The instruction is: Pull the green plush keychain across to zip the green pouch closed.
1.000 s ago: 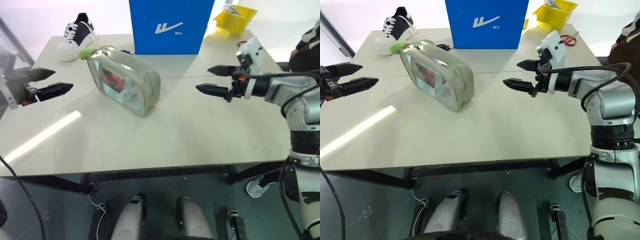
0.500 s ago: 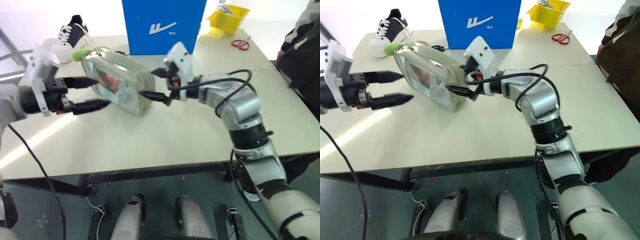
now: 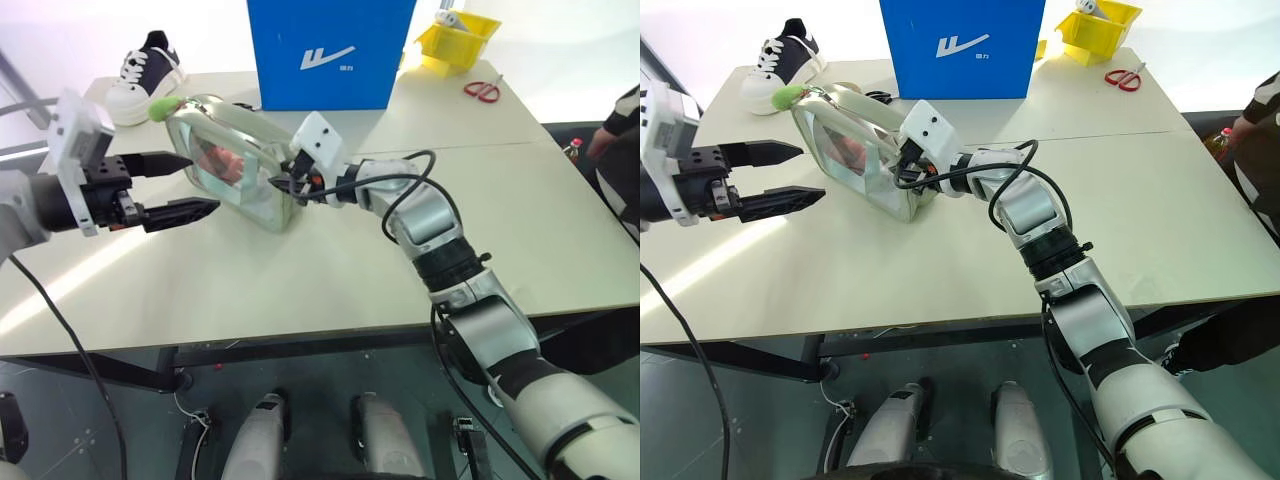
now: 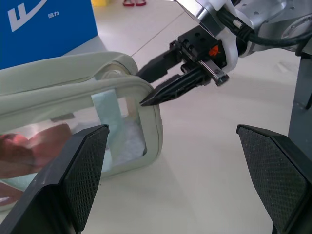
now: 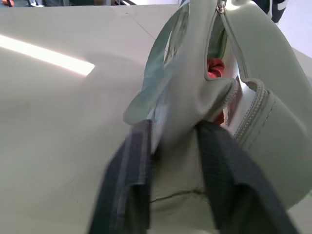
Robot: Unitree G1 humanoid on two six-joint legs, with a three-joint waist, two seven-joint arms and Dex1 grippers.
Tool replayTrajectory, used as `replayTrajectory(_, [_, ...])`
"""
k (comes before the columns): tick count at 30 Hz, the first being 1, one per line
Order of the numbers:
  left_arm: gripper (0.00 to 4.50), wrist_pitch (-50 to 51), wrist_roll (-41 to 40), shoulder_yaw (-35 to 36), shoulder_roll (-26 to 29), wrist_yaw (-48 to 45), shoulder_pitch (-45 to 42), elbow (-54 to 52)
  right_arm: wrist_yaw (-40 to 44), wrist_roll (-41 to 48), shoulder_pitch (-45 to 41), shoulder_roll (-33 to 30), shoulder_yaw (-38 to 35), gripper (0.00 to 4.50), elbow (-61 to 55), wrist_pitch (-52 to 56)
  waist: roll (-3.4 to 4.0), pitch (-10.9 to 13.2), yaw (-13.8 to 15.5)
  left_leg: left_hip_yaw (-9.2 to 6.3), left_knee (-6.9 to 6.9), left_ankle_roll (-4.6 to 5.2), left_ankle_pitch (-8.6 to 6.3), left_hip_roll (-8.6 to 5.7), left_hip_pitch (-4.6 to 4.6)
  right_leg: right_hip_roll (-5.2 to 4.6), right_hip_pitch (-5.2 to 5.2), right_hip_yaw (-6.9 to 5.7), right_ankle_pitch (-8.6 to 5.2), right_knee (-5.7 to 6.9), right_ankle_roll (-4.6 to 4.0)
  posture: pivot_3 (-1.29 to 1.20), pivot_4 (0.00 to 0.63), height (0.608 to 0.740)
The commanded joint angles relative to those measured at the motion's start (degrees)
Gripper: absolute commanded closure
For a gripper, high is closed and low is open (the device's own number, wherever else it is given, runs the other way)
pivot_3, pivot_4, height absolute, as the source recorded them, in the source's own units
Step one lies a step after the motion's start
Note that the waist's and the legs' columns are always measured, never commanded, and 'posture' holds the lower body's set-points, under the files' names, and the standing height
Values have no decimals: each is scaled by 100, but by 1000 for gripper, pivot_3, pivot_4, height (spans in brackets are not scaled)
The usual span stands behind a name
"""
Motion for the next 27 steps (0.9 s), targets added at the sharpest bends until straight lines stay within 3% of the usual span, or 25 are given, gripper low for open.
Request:
replayTrajectory(1, [0,-253,116,55,30,2,-118,162,247,-18,-124,-360,-267,4452,-243,-93,0,0,8,-1,0,0,0,0,0,0,0,0,0,0,0,0,150,740])
replayTrajectory(6, [0,-455,217,-114,-1,-121,-199,399,1210,60,87,-1778,-555,4452,-760,-137,0,0,87,-2,3,0,0,-5,-8,-3,2,-1,0,-7,0,0,150,740])
replayTrajectory(10, [0,-586,272,-178,-2,-220,-221,557,1505,-208,112,-2642,-658,4452,-186,-661,-1,0,31,0,2,0,0,-5,-6,-4,5,-1,0,-11,1,0,150,740])
replayTrajectory(14, [0,-689,320,-275,-54,-275,-296,659,1810,-269,135,-2938,-699,4452,494,-1139,0,0,-33,8,0,1,0,3,0,-2,4,-1,0,-8,1,0,150,740])
replayTrajectory(18, [0,-765,404,-416,-111,-343,-448,772,1871,-383,52,-2855,-681,4452,1110,-1444,0,0,-69,9,1,1,0,4,0,-1,4,0,0,-6,1,0,150,740])
replayTrajectory(19, [0,-780,422,-432,-109,-355,-473,807,1934,-356,50,-2824,-684,3754,1089,-1448,0,0,-70,10,1,1,0,4,0,-2,4,0,0,-6,1,0,150,740])
replayTrajectory(21, [0,-794,450,-445,-102,-366,-499,848,2001,-348,37,-2792,-703,2968,1014,-1473,1,0,-79,10,2,1,0,5,0,-1,4,0,0,-4,1,0,150,740])
replayTrajectory(25, [0,-739,432,-343,-51,-393,-426,802,2200,-294,-274,-2782,-774,825,721,-1456,1,1,-98,10,2,1,0,4,0,-1,3,0,0,-1,2,0,150,740])
replayTrajectory(27, [0,-722,429,-316,-42,-379,-399,787,2362,-215,-430,-2738,-789,825,601,-1367,2,1,-122,10,2,1,0,4,-1,-1,2,0,0,-1,2,0,150,740])
